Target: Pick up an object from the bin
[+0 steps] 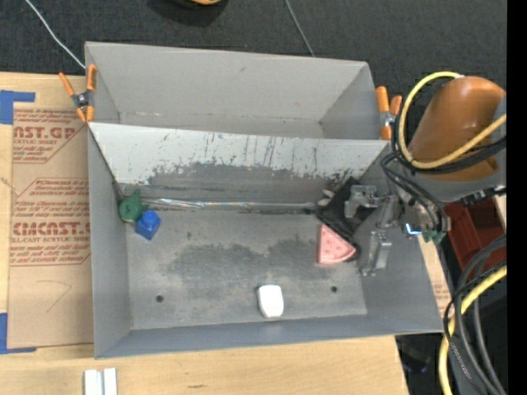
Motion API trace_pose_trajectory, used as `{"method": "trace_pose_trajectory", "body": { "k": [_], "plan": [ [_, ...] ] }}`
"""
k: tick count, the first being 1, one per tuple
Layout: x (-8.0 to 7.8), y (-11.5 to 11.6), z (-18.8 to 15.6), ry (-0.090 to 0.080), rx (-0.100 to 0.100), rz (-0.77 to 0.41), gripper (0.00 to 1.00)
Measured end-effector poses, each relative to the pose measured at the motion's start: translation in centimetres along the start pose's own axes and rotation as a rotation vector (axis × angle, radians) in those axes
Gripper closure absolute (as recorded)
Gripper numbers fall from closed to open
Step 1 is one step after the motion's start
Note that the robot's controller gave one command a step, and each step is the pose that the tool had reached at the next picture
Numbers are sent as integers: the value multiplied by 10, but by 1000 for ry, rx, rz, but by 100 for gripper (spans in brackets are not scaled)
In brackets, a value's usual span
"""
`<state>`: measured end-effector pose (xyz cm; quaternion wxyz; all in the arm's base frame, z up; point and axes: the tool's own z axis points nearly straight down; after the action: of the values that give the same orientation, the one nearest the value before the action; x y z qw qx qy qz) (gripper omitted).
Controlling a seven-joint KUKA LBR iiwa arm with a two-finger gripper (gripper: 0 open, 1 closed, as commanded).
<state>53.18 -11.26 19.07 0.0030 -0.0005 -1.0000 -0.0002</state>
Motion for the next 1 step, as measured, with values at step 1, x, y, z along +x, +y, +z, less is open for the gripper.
{"method": "trace_pose_trajectory", "body": {
  "k": [1],
  "plan": [
    [-2,1,-4,-8,1,-2,0]
  ]
}}
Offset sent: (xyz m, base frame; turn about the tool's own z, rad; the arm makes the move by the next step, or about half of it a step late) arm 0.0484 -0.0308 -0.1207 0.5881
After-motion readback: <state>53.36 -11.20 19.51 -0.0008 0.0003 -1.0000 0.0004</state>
